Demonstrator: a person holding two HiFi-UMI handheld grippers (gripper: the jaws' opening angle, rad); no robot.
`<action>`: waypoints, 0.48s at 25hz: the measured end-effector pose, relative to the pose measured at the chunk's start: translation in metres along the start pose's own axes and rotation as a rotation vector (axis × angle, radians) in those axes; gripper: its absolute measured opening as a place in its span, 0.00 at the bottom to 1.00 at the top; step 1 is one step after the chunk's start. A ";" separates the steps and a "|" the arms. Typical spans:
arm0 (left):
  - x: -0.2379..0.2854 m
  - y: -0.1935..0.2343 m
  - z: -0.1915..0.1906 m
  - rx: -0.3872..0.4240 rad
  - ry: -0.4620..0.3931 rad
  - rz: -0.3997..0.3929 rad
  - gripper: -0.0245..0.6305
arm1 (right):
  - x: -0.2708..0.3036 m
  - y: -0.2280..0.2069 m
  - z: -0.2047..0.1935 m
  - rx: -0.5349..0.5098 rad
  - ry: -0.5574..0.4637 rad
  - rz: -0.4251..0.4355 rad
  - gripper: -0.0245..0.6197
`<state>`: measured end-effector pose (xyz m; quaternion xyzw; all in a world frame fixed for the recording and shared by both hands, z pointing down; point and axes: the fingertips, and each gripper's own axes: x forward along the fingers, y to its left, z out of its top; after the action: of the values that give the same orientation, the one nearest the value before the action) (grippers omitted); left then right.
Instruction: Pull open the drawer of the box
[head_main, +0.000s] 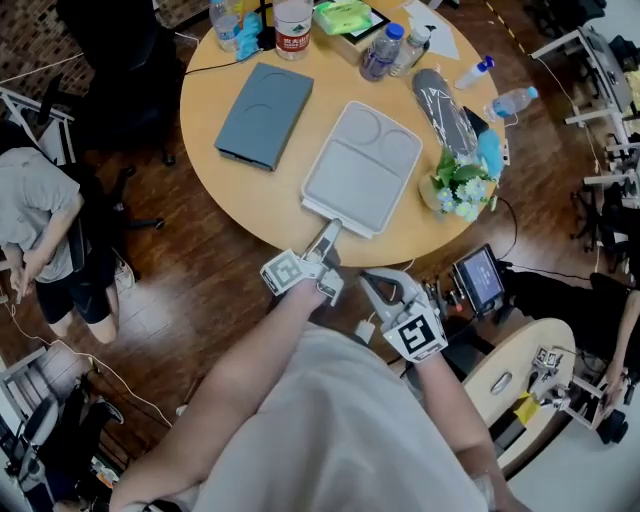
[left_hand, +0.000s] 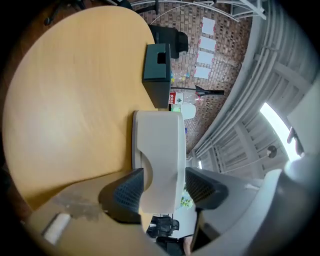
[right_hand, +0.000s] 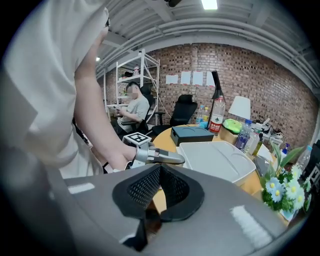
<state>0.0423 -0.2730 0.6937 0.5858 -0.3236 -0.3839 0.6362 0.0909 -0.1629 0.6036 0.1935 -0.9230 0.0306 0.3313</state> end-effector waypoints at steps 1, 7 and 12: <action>0.003 -0.004 -0.001 -0.021 -0.002 -0.026 0.45 | -0.001 0.001 -0.001 0.005 0.008 0.002 0.05; 0.012 -0.011 0.004 -0.050 0.006 -0.084 0.44 | 0.001 -0.001 0.001 0.030 0.007 -0.010 0.05; 0.012 -0.014 0.003 -0.058 0.007 -0.083 0.39 | 0.001 -0.004 0.003 0.032 0.003 -0.021 0.05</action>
<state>0.0437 -0.2854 0.6798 0.5813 -0.2854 -0.4174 0.6375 0.0903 -0.1677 0.6014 0.2082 -0.9197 0.0421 0.3301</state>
